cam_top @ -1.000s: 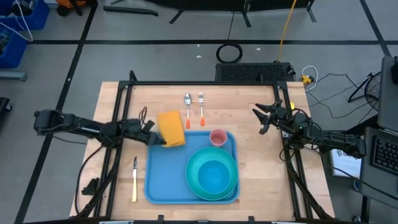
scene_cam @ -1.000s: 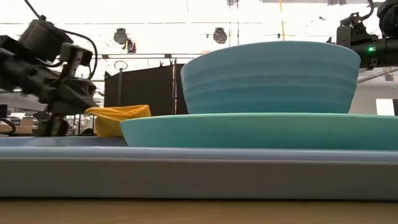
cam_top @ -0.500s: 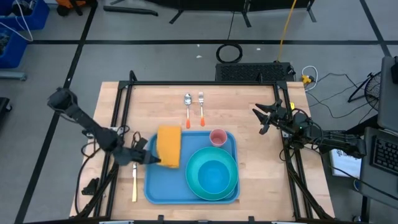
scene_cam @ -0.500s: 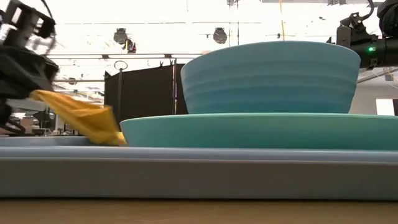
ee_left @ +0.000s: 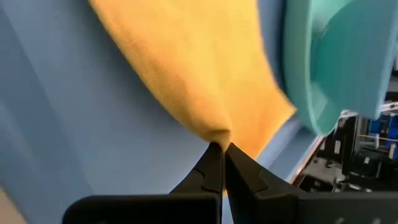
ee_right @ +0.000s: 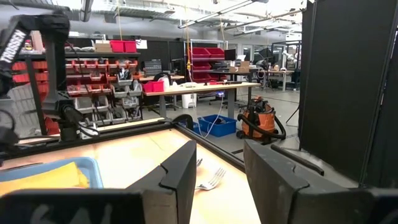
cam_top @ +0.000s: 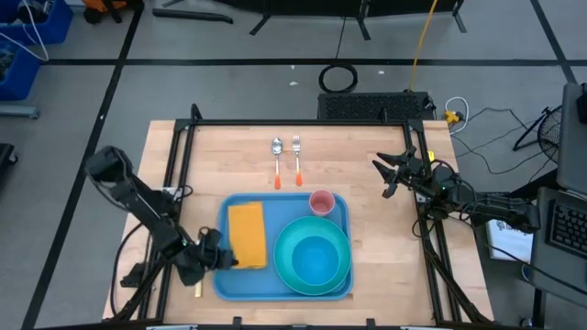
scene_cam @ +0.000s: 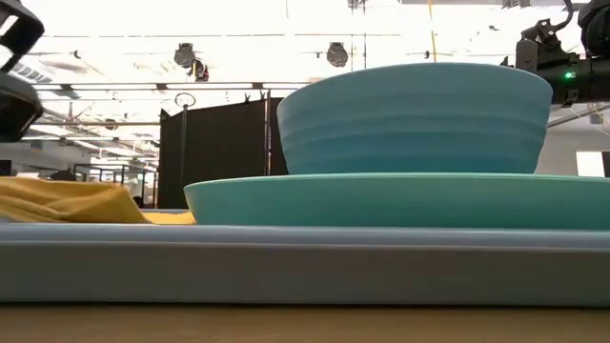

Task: Set up tray
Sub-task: Put the yellow napkin on the blue tray, then put the orange fork on the yellow napkin

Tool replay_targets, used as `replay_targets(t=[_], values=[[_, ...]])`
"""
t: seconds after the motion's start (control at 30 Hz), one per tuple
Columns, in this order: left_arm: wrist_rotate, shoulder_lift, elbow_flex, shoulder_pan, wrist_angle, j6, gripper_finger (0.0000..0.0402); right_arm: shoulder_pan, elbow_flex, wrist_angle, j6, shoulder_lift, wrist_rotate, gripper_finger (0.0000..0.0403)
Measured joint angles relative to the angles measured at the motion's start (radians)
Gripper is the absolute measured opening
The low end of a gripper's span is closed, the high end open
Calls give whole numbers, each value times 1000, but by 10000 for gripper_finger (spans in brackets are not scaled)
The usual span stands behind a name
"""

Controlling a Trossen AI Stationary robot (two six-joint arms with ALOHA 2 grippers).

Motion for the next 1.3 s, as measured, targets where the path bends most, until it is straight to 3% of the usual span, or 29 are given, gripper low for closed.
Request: replay_targets(t=[0.13, 0.47, 0.8, 1.13, 1.3], values=[[-40, 84, 16, -43, 57, -84, 3, 0, 1, 0, 0, 0, 0, 125], [-91, 159, 44, -68, 99, -84, 20, 0, 1, 0, 0, 0, 0, 125], [-117, 105, 44, -68, 157, 64, 77, 0, 1, 0, 0, 0, 0, 125], [-89, 70, 44, -68, 143, 120, 76, 0, 0, 1, 0, 0, 0, 125], [-230, 30, 44, -16, 89, 213, 76, 0, 0, 0, 0, 0, 0, 125]])
